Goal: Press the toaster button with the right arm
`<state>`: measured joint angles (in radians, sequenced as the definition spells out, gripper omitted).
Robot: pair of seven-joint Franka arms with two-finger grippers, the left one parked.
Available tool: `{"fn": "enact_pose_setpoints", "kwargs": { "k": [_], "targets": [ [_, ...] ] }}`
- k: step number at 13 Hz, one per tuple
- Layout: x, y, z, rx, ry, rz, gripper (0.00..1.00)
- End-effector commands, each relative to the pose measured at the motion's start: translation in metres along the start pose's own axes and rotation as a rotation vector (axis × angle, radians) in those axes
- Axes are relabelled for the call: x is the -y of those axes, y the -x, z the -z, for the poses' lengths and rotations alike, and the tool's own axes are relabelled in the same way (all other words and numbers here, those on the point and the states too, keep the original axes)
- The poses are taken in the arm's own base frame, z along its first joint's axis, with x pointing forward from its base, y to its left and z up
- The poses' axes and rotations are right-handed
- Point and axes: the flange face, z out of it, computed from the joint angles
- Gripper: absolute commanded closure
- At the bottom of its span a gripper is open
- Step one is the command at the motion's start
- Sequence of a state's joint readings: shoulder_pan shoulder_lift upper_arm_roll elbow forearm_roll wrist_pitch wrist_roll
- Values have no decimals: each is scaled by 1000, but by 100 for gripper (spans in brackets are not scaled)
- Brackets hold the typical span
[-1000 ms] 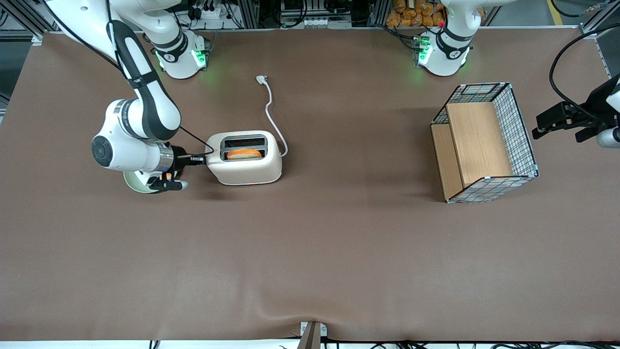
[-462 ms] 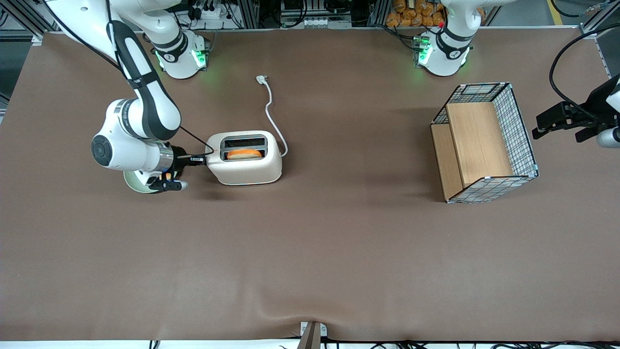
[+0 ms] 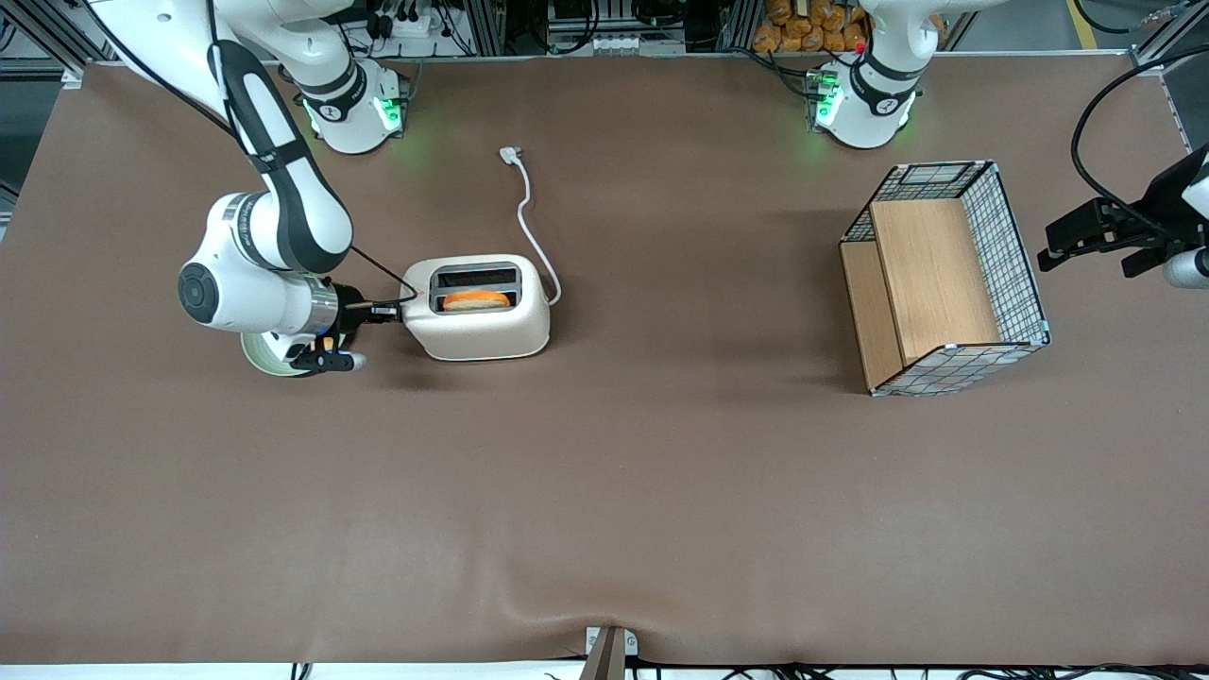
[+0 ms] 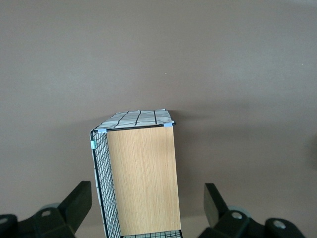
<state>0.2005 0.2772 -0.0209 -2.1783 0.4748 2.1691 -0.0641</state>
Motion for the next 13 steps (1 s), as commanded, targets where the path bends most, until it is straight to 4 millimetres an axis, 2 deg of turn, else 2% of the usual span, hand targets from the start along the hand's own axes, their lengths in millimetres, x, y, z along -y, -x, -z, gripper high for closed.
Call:
{"fn": "enact_pose_setpoints", "kwargs": {
  "k": [1, 4, 7, 11, 13],
  "targets": [
    [4, 0, -45, 5, 6, 10, 100],
    [10, 4, -34, 36, -9, 14, 100],
    [18, 4, -14, 69, -33, 22, 100],
    [31, 5, 18, 106, -59, 22, 100],
    [29, 2, 38, 124, -76, 18, 100]
  ]
}}
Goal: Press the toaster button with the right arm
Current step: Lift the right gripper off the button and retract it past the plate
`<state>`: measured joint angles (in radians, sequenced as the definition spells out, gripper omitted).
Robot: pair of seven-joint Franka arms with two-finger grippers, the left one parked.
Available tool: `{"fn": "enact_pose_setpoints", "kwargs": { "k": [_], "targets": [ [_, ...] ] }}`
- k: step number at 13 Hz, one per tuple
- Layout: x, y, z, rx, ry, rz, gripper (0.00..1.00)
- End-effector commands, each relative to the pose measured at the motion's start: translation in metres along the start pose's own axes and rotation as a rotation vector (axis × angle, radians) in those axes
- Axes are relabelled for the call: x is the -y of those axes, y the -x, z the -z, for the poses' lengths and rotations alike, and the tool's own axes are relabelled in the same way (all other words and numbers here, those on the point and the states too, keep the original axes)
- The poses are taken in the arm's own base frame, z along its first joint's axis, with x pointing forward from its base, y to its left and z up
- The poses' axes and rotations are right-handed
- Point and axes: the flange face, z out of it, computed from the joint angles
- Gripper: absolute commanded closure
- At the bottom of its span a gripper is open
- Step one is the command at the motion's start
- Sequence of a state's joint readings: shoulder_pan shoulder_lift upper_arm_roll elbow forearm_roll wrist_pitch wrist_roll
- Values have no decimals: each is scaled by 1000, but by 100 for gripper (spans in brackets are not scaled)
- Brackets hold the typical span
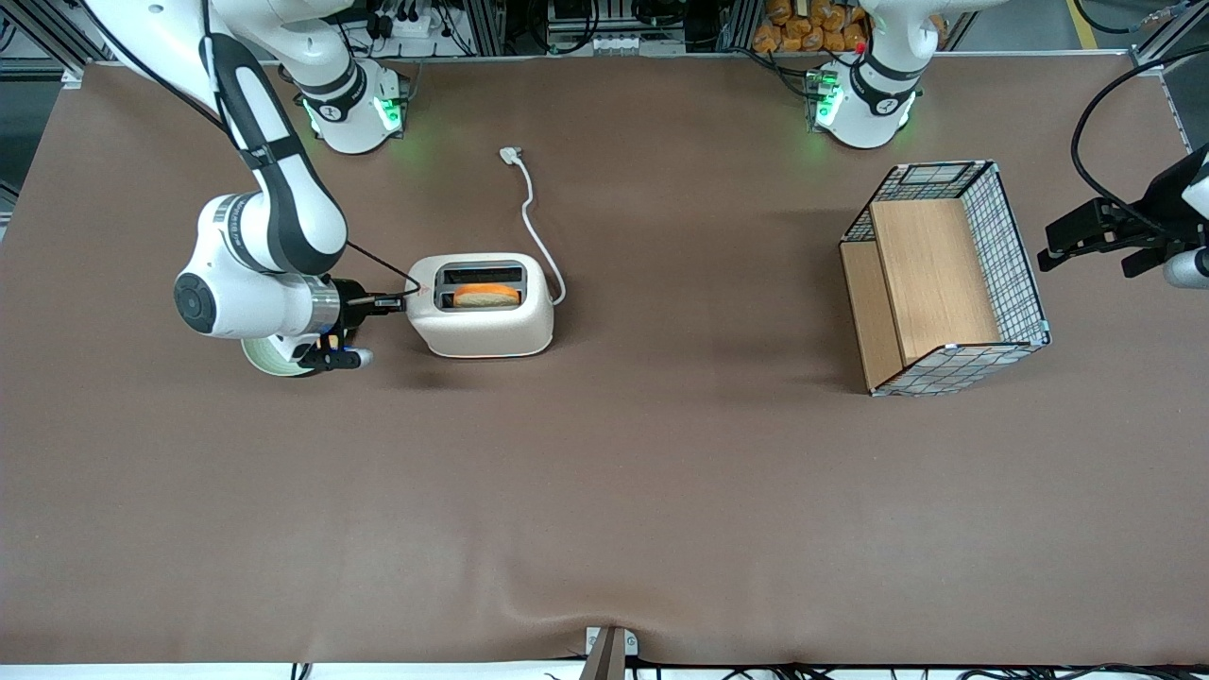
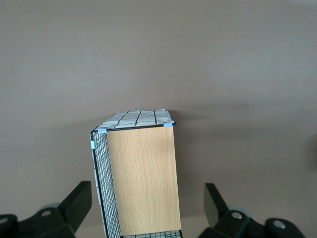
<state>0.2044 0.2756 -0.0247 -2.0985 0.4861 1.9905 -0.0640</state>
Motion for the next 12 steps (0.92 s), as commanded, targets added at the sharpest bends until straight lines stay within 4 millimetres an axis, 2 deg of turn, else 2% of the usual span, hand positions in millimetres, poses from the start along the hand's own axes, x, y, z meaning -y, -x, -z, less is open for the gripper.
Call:
{"fn": "enact_pose_setpoints", "kwargs": {
  "k": [1, 5, 7, 8, 9, 10, 12],
  "targets": [
    [8, 0, 32, 30, -51, -5, 100],
    [6, 0, 81, 76, -72, 5, 100],
    [13, 2, 108, 80, -31, -18, 100],
    [21, 3, 127, 77, 9, -28, 76],
    [29, 6, 148, 70, 46, -45, 15],
    [34, 9, 166, 62, 71, -43, 0],
    [41, 15, 199, 35, 99, -25, 0]
  ]
}}
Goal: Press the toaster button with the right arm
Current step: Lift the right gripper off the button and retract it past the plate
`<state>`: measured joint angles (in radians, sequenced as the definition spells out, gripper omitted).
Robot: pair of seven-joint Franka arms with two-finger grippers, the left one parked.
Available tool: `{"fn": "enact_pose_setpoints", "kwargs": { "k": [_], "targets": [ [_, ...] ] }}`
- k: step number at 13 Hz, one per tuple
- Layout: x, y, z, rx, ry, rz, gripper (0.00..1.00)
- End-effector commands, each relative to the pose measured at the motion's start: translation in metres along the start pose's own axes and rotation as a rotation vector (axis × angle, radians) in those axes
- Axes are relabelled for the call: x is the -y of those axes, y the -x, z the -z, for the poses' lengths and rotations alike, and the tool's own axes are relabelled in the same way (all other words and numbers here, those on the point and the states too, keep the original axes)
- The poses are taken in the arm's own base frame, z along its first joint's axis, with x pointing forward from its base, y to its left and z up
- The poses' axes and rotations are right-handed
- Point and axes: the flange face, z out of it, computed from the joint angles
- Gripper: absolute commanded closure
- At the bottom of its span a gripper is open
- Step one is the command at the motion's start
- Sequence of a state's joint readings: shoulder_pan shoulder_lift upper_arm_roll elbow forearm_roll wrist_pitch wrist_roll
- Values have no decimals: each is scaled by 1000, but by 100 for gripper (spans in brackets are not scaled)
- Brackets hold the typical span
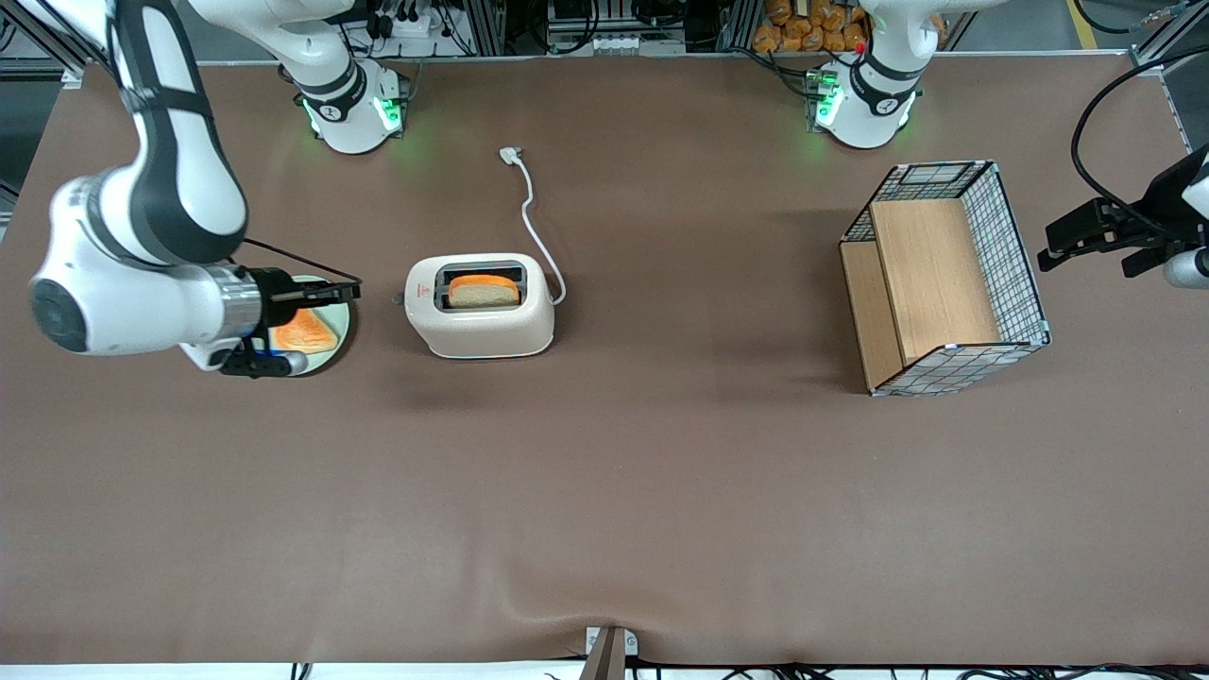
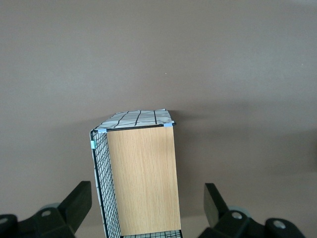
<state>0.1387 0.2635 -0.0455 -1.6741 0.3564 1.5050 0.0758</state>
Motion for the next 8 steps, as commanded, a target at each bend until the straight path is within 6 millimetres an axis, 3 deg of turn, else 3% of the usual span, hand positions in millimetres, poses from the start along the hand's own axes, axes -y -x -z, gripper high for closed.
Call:
{"fn": "enact_pose_setpoints", "kwargs": {
  "k": [1, 4, 8],
  "targets": [
    [-2, 8, 45, -43, 46, -17, 0],
    [-10, 15, 100, -151, 120, -7, 0],
    [-13, 34, 141, -207, 199, -19, 0]
  ]
}}
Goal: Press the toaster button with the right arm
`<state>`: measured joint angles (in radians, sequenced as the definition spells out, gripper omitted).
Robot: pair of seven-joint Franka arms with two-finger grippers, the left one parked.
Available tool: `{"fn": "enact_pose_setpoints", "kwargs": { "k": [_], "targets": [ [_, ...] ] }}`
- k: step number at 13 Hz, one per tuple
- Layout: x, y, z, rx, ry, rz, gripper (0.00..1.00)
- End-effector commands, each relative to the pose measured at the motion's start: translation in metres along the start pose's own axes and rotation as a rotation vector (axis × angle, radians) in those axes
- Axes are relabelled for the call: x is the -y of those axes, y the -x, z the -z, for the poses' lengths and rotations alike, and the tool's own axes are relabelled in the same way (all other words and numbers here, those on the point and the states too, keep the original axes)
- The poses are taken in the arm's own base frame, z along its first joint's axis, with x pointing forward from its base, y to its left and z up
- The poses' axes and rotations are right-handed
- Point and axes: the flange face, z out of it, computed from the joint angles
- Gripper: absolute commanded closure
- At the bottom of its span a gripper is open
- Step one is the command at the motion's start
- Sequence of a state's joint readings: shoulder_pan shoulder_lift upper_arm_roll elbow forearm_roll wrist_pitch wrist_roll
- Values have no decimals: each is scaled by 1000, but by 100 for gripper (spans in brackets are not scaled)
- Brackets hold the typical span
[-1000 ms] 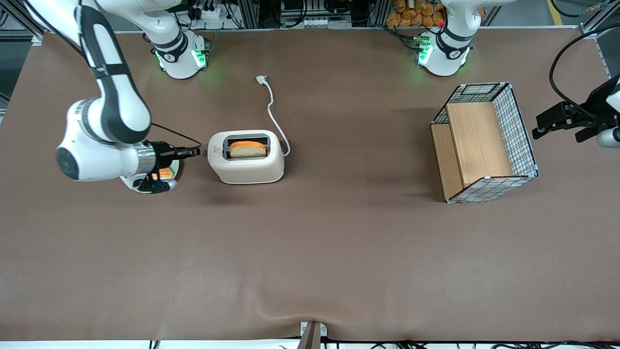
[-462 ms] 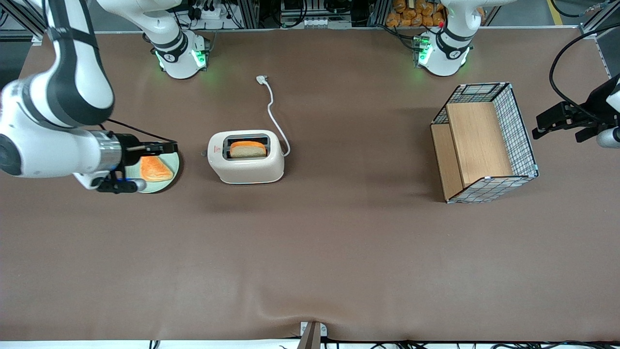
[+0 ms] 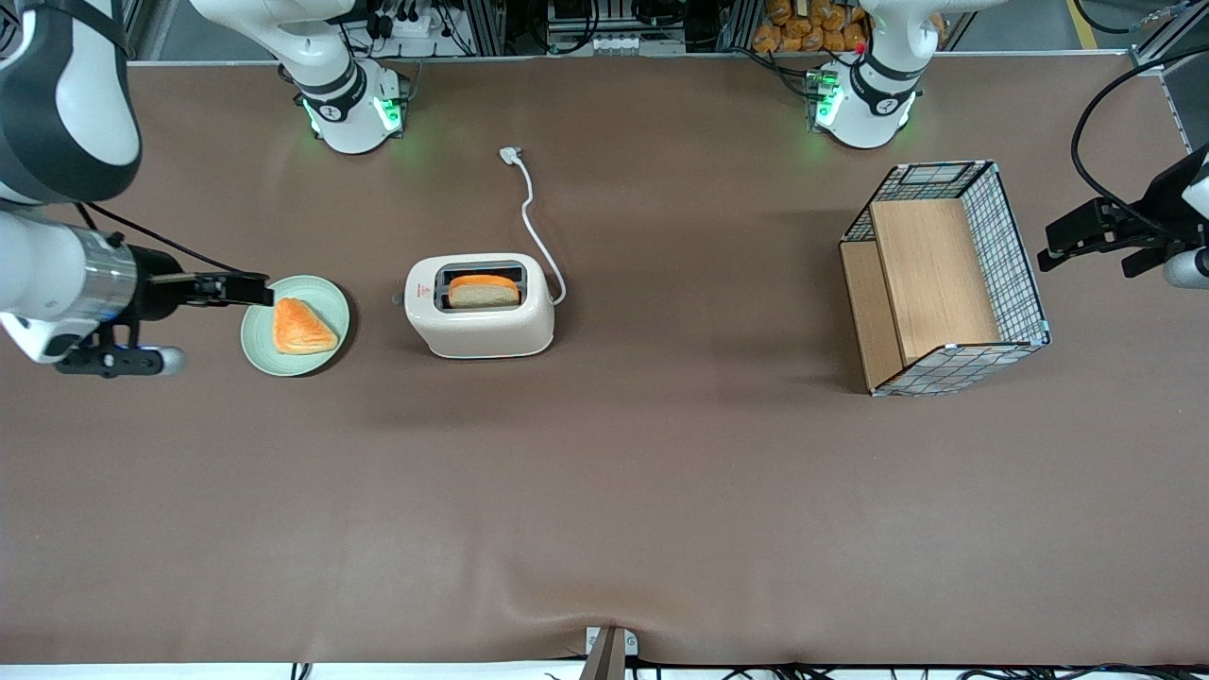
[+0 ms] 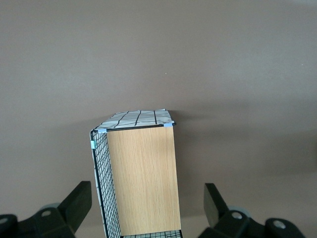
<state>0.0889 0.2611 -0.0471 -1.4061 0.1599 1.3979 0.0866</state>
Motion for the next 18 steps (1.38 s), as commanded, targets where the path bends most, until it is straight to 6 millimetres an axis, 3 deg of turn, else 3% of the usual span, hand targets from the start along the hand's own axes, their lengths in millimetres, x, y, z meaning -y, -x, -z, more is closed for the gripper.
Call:
{"fn": "enact_pose_setpoints", "kwargs": {
  "k": [1, 5, 11, 16, 18],
  "targets": [
    [-6, 8, 35, -44, 55, -8, 0],
    [-6, 29, 76, -95, 74, -7, 0],
    [-33, 72, 130, -229, 83, -12, 0],
    [-33, 100, 142, -268, 126, 23, 0],
    [-41, 91, 138, -293, 132, 36, 0]
  ]
}}
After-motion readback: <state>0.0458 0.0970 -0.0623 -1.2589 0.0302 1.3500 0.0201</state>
